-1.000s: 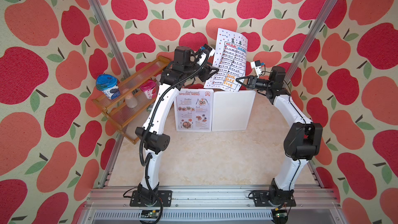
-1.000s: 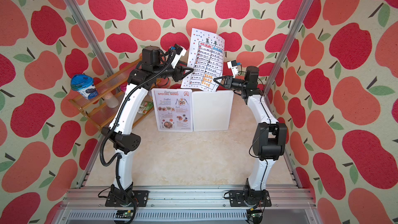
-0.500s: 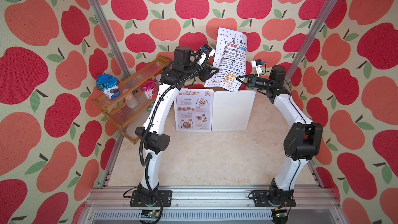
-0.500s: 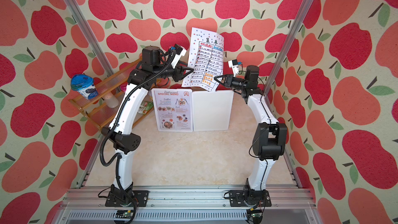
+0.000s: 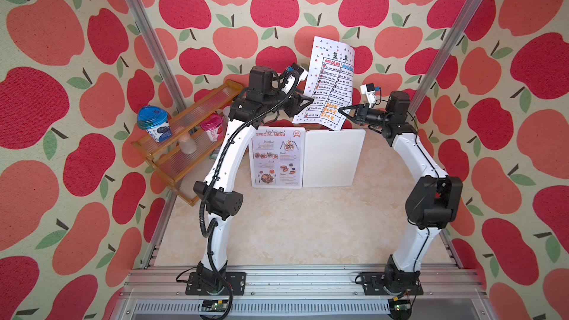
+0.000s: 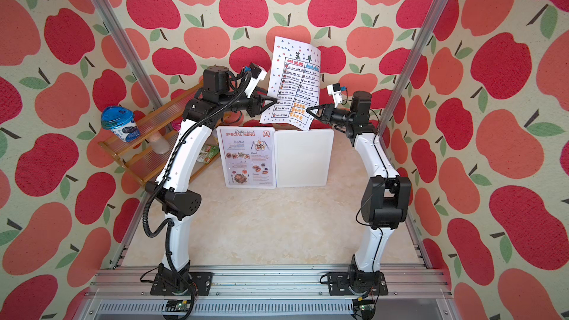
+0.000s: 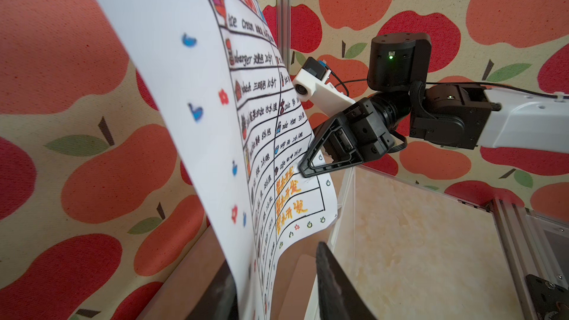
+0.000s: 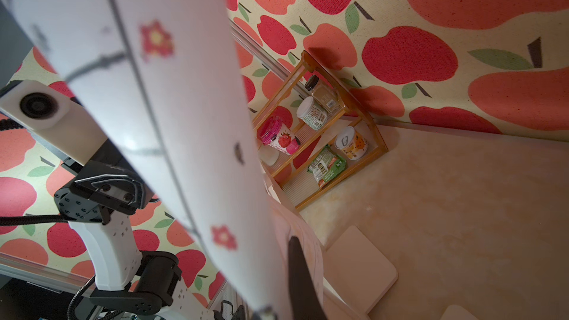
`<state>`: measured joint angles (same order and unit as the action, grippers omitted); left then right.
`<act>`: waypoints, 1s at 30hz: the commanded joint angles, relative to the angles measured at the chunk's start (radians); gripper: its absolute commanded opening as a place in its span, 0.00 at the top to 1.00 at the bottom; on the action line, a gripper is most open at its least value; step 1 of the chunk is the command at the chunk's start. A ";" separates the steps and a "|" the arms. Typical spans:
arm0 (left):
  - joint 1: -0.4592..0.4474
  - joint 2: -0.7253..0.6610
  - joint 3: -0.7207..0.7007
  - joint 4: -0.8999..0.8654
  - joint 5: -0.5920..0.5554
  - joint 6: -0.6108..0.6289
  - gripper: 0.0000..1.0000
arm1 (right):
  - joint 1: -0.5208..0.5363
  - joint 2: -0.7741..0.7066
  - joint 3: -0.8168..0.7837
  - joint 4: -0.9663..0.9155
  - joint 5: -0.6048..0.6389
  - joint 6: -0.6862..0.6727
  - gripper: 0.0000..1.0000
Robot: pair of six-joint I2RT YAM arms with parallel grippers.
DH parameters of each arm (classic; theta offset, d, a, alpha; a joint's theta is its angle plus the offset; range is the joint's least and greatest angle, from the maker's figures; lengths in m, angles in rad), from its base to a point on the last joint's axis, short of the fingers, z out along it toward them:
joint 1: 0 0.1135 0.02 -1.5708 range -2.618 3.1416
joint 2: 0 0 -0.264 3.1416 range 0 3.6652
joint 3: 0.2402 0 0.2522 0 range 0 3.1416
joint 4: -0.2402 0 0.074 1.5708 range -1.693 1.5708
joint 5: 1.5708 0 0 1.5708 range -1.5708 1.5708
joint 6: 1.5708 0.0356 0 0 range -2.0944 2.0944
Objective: Insert the menus into the narrow rack
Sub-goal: Insert the menu into the narrow rack.
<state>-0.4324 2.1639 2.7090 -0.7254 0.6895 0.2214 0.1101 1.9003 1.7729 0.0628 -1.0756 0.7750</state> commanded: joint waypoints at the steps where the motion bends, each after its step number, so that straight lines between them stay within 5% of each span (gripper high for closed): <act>1: 0.010 0.009 0.024 0.014 0.038 -0.045 0.65 | -0.003 0.008 0.052 -0.069 0.009 -0.027 1.00; 4: 0.019 0.018 0.045 0.022 0.068 -0.102 0.80 | 0.000 0.013 0.058 -0.068 0.007 -0.006 1.00; 18: 0.038 0.038 0.058 -0.012 0.111 -0.172 0.57 | 0.009 0.009 0.061 -0.110 -0.007 0.004 1.00; 30: 0.053 0.047 0.056 -0.048 0.129 -0.153 0.59 | 0.032 0.025 0.062 -0.068 -0.042 0.055 1.00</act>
<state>-0.3962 2.1994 2.7411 -0.7460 0.7959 0.0666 0.1329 1.9045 1.8027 -0.0299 -1.0855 0.8036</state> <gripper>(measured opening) 0.413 0.056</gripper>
